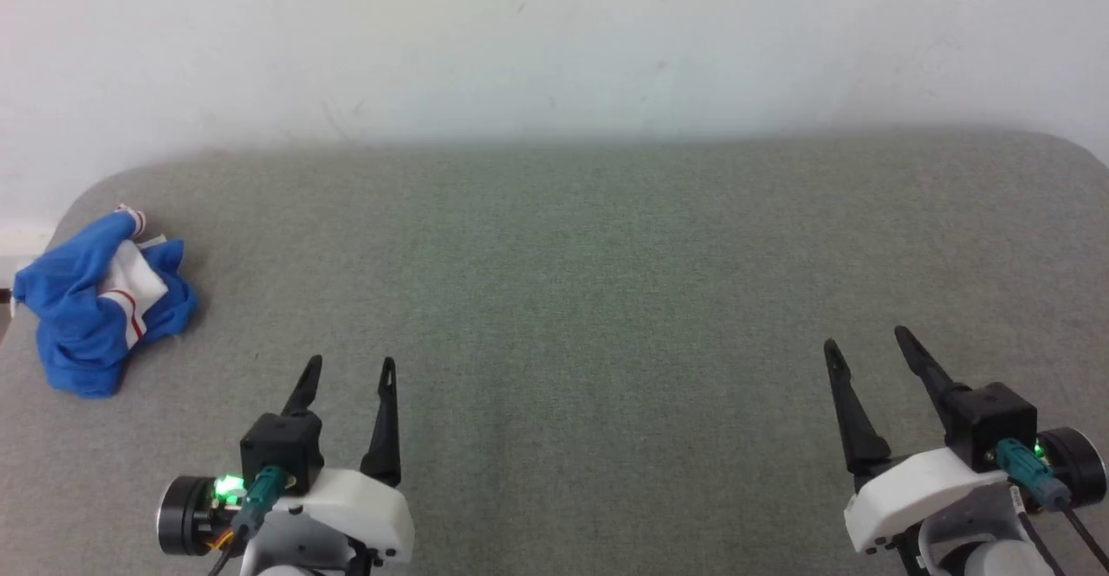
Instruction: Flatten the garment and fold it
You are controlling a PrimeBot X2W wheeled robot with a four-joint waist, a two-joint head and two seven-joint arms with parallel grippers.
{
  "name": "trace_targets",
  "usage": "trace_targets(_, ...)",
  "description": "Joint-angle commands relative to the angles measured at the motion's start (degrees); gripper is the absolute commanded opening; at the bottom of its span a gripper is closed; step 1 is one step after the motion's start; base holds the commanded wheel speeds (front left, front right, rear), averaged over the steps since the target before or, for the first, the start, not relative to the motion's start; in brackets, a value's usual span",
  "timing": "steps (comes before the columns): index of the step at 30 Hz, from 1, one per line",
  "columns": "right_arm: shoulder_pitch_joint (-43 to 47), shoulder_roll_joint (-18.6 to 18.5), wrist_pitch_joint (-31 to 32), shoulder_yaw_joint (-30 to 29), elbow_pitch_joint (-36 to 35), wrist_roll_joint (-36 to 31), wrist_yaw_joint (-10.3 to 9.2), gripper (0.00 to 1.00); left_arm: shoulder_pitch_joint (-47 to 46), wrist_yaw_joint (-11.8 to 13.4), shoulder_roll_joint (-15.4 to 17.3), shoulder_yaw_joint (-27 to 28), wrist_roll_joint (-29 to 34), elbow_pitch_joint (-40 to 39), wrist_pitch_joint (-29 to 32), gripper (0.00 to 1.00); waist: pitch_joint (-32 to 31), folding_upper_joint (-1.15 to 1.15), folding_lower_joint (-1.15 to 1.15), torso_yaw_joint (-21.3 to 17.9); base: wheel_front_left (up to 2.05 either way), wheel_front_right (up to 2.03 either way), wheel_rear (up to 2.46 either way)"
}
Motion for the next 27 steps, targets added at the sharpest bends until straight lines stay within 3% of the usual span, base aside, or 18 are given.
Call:
trace_targets(1, -0.1, 0.1, -0.6, -0.2, 0.1, 0.0, -0.01, 1.00, -0.1, 0.4, 0.0, -0.3, -0.4, 0.3, -0.7, 1.00, -0.1, 0.00, 0.00, 0.8, 0.00, 0.00, 0.00)
trace_targets(27, 0.0, 0.1, -3.6, 1.3, -1.0, -0.1, -0.02, 1.00, 0.4, 1.0, 0.0, -1.6, -0.6, 1.1, -3.7, 1.00, -0.4, 0.00, 0.00, 8.9, 0.00, 0.00, 0.00)
